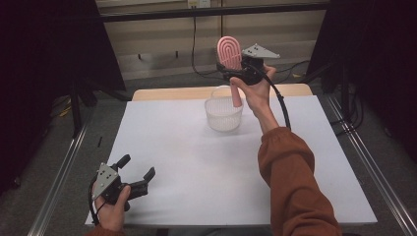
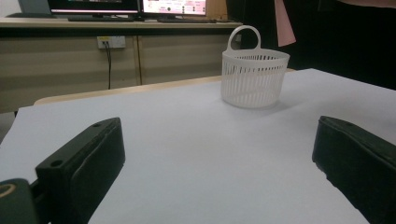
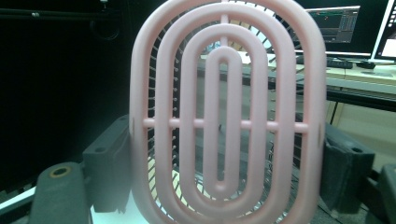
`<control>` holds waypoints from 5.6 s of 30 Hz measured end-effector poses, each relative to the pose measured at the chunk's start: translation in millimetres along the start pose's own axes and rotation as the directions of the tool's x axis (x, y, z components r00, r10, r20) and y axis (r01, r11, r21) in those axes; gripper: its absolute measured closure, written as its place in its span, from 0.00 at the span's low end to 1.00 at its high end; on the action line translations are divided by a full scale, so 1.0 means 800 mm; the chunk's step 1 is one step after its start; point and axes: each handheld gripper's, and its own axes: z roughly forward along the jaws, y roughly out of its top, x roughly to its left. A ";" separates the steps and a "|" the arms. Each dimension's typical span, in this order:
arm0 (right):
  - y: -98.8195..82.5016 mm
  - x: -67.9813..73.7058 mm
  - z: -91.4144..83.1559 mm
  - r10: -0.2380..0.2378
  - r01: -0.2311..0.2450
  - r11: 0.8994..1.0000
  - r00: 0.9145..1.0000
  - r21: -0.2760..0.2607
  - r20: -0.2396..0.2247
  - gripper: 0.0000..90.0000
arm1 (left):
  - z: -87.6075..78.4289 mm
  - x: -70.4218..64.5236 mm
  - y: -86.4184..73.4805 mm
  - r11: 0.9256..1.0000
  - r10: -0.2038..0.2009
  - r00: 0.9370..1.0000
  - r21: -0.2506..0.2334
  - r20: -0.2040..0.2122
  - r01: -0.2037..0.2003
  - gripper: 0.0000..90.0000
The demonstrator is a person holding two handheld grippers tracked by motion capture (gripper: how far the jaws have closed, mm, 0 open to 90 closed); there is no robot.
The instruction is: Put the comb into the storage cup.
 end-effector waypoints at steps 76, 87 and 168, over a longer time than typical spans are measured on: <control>-0.100 -0.004 0.004 -0.049 0.047 0.990 0.999 0.136 0.013 0.21 | 0.003 0.002 0.001 1.000 -0.008 1.000 0.004 0.017 0.008 0.03; -0.108 -0.001 0.003 -0.054 0.053 0.988 0.999 0.147 -0.001 0.21 | 0.002 0.002 0.001 1.000 -0.013 1.000 0.004 0.020 0.013 0.03; -0.119 0.043 0.038 -0.028 0.051 0.969 0.995 0.243 -0.096 0.11 | 0.003 0.003 0.000 1.000 -0.004 1.000 0.010 0.019 0.004 0.03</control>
